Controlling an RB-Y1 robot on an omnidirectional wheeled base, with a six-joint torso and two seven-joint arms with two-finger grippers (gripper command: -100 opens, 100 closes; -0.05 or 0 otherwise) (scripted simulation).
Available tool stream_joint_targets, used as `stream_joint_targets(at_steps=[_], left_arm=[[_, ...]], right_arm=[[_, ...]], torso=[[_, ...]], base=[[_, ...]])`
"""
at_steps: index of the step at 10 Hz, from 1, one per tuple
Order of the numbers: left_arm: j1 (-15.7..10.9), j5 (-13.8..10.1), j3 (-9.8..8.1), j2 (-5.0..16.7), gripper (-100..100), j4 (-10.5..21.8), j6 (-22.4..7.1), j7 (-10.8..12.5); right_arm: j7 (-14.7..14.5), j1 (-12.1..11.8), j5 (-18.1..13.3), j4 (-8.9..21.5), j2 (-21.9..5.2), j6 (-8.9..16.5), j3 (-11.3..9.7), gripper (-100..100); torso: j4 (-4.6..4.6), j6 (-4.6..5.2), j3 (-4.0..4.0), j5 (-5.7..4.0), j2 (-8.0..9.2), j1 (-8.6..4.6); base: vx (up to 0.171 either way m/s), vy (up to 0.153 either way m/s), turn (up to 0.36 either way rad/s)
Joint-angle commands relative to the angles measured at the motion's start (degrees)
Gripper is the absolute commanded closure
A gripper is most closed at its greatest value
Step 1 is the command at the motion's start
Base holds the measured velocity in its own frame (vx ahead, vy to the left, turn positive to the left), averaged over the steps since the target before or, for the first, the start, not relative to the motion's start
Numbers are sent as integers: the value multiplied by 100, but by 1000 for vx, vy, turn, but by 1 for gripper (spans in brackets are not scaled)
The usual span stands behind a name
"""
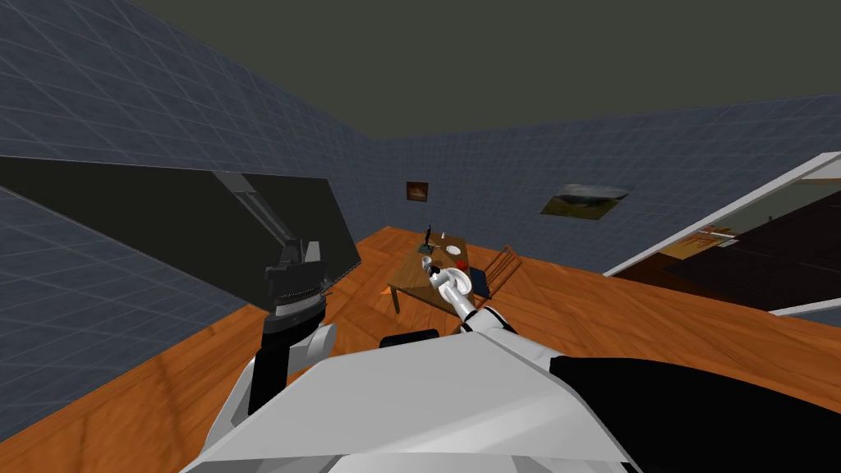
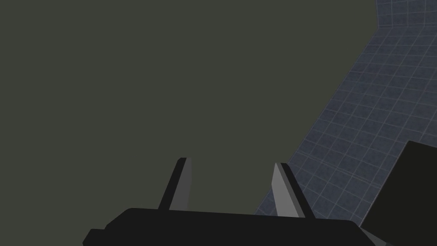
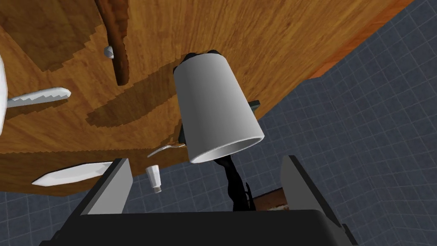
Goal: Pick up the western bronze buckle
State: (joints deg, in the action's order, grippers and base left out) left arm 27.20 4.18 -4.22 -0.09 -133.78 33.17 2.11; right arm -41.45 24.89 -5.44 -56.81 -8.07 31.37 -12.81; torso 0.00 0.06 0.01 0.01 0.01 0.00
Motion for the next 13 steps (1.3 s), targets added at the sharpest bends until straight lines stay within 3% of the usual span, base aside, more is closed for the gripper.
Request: stream_joint_targets(at_steps=[1,2,4,6,8,11,13], left_arm=[[0,0,0,0,0,0,0,0],[0,0,0,0,0,0,0,0],[0,0,0,0,0,0,0,0],[0,0,0,0,0,0,0,0],[0,0,0,0,0,0,0,0],[0,0,0,0,0,0,0,0],[1,0,0,0,0,0,0,0]], right_arm=[[-89,102,-10,286,10,123,-9,-100],[-246,272,-7,454,16,342,-33,-100],[-246,272,-7,595,16,342,-33,-100],[-531,575,0,1020,33,698,-79,-100],[-531,575,0,1135,33,738,-79,-100],[-874,902,24,1715,64,1203,-137,-100],[-960,970,37,1929,74,1317,-153,-100]], torso=[[0,0,0,0,0,0],[-1,3,0,0,0,-1],[0,3,0,0,0,-1],[0,1,-1,0,-1,0],[0,3,0,0,1,0],[0,1,0,1,-1,2],[-1,4,-1,0,-1,0]], base=[[-5,-3,52],[-7,0,76],[-2,0,24],[-5,1,100],[-3,-1,28],[-3,3,103],[1,4,34]])
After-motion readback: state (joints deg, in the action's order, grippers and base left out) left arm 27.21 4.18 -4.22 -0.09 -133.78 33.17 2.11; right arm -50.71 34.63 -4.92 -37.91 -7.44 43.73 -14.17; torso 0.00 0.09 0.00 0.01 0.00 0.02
